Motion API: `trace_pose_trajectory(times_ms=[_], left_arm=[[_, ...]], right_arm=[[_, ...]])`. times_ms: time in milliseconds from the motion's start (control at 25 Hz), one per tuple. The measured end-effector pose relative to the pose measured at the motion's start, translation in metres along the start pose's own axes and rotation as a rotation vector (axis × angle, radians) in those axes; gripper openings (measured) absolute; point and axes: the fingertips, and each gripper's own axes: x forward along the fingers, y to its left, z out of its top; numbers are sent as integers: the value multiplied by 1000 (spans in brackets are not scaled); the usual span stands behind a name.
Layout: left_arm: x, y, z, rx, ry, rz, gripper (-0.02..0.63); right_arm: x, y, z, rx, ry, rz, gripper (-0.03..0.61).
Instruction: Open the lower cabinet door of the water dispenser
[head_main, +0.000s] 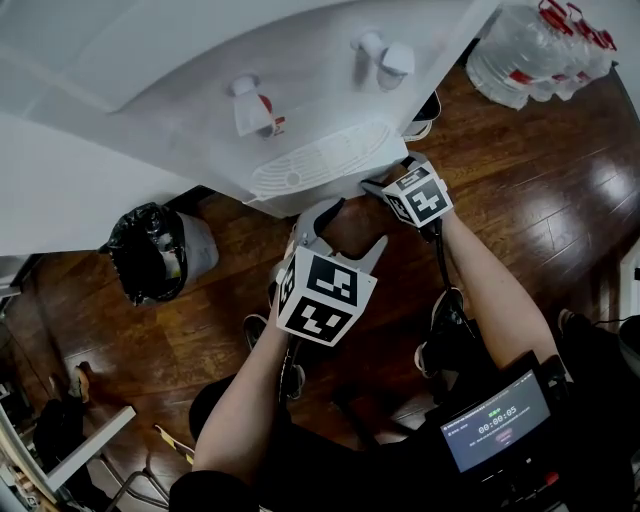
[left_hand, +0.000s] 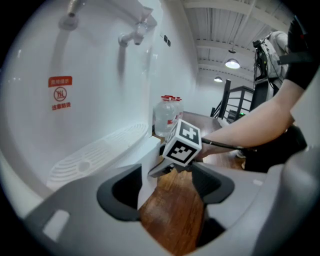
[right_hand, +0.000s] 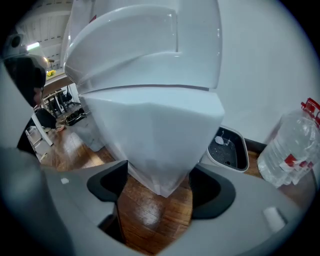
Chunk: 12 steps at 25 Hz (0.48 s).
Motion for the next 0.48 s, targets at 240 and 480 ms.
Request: trace_pose_trajectory(times_ms=[240,480], left_arm=[[-18,0,-8,-10,13,37,322],[-32,-15,-21,-3,33,31,321]], right_arm=[[-15,13,-22,38,12,12,341],[-34,24,-36,91,21,-30,316]])
